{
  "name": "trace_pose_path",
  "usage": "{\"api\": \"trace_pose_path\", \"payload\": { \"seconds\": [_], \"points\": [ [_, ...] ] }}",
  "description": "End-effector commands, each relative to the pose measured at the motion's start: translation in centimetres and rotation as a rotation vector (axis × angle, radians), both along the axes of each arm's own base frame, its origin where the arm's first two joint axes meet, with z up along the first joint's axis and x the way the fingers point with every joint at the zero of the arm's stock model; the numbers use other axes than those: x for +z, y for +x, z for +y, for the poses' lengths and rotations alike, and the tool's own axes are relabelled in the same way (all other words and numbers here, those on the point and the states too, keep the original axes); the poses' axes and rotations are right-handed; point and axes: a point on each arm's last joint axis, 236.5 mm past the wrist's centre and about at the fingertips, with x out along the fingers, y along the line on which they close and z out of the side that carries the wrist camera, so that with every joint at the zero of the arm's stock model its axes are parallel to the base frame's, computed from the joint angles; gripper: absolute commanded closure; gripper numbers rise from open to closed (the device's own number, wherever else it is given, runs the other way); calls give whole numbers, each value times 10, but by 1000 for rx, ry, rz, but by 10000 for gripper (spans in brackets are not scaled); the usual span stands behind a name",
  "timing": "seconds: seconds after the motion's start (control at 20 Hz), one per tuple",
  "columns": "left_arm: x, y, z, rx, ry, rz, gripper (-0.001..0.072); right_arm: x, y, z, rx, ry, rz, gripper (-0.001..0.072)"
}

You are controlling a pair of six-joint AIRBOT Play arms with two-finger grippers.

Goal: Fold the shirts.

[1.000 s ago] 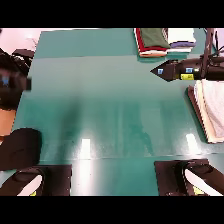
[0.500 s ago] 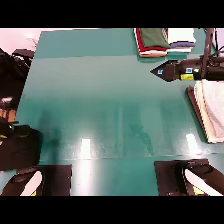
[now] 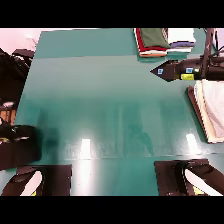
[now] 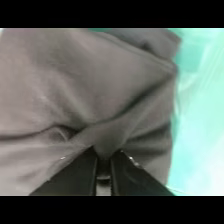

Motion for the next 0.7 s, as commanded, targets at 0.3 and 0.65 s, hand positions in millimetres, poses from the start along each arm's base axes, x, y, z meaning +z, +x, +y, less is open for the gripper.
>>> {"api": "trace_pose_path", "payload": {
  "seconds": [0.3, 0.65],
  "points": [
    [290, 114, -122, -289, -213, -800, 685, 115, 11, -8, -35, 30, -277, 692],
    [357, 110, -295, -744, -466, -946, 685, 165, 39, -59, -161, 16, -346, 692]
  ]
}}
